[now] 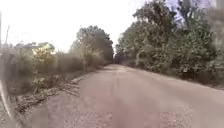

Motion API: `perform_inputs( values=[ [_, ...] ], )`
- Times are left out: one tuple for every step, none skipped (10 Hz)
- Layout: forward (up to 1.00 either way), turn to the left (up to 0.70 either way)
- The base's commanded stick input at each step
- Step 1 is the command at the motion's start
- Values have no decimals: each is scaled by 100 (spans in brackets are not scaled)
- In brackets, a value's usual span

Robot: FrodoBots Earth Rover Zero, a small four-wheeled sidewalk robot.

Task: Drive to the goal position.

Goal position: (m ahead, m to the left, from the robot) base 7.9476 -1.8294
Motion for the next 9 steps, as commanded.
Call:
perform_inputs(
  values=[
    [70,0],
    [70,0],
    [70,0],
    [70,0],
    [70,0],
    [70,0],
    [70,0],
    [70,0],
    [70,0]
  ],
)
